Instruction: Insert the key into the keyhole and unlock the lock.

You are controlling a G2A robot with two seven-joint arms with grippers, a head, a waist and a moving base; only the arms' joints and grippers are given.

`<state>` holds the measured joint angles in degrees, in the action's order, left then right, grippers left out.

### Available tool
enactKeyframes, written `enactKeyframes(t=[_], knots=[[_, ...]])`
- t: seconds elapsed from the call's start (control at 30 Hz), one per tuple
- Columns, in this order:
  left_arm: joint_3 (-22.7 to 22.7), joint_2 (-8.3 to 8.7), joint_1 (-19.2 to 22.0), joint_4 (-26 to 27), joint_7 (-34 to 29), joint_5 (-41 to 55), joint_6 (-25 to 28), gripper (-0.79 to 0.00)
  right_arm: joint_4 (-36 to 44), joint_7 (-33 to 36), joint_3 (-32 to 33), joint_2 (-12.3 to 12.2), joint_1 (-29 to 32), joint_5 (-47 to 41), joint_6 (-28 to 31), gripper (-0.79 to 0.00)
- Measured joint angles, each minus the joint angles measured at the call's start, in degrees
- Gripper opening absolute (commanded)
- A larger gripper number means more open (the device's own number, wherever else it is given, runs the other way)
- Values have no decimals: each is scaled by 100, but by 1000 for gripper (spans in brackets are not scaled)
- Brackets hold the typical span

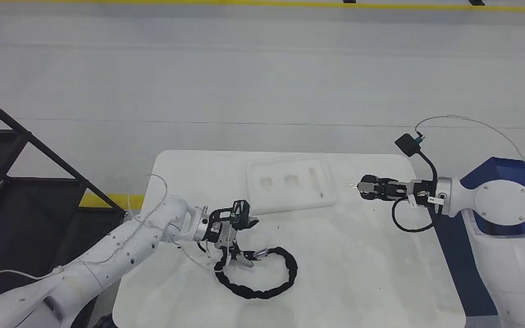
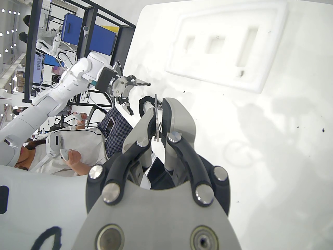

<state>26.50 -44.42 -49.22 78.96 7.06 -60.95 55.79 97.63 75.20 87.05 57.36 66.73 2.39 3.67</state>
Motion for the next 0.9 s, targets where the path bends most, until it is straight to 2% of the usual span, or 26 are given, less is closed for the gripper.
enactKeyframes(t=[0.13, 0.27, 0.53, 0.8, 0.9], knots=[[52, 6, -288, -141, 1082, -993, -405, 0, 0, 0, 0, 0, 0, 0, 0, -785], [68, -15, -430, -318, 1701, -1638, -795, 0, 0, 0, 0, 0, 0, 0, 0, -785], [52, -108, -625, -391, 1987, -2231, -1361, 0, 0, 0, 0, 0, 0, 0, 0, -785], [99, -142, -854, -453, 2055, -2402, -1556, 0, 0, 0, 0, 0, 0, 0, 0, -785], [104, -172, -913, -429, 2002, -2450, -1614, -43, 0, 0, 0, 0, 0, 0, 0, -785]])
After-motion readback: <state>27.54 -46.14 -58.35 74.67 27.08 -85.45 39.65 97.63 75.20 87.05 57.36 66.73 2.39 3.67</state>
